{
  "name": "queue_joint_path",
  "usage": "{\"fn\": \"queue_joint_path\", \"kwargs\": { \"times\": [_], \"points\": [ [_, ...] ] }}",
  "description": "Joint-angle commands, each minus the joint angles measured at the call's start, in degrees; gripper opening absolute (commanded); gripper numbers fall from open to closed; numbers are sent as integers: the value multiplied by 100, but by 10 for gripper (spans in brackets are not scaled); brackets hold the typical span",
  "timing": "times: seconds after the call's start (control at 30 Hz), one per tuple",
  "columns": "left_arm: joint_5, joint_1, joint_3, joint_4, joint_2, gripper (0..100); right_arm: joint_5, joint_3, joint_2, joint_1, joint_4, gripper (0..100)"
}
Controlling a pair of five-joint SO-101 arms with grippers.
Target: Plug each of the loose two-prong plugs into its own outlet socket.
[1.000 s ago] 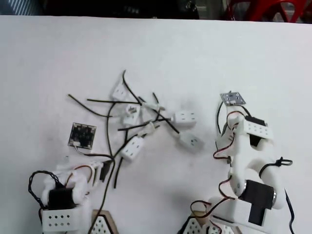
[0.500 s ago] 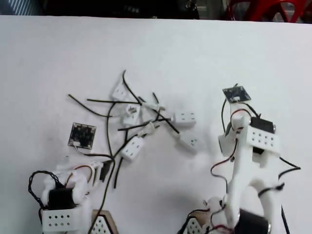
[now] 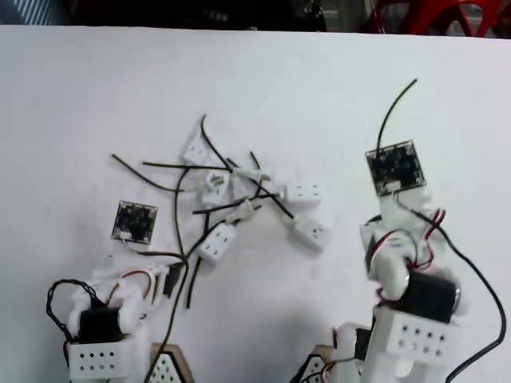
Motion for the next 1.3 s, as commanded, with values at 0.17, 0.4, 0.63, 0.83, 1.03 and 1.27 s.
{"fn": "queue_joint_path", "kwargs": {
  "times": [0.17, 0.4, 0.63, 0.83, 1.03, 1.27],
  "points": [
    [9, -13, -53, -149, -48, 301, -1090, 1002, -1288, -1569, -646, 17],
    [202, -22, -105, -659, -48, 301, -2057, 1644, -1297, -2607, -1604, 17],
    [1398, -4, -316, -2022, -48, 301, -2699, 1662, -1288, -3855, -2035, 17],
    [2101, 48, -1020, -2549, -48, 301, -2875, 2092, -1323, -4541, -2949, 17],
    [2505, 567, -1064, -2611, -48, 301, -3033, 2796, -1332, -5033, -3600, 17],
    [2514, 796, -651, -3314, -48, 303, -3033, 2831, -1332, -5727, -3591, 17]
  ]
}}
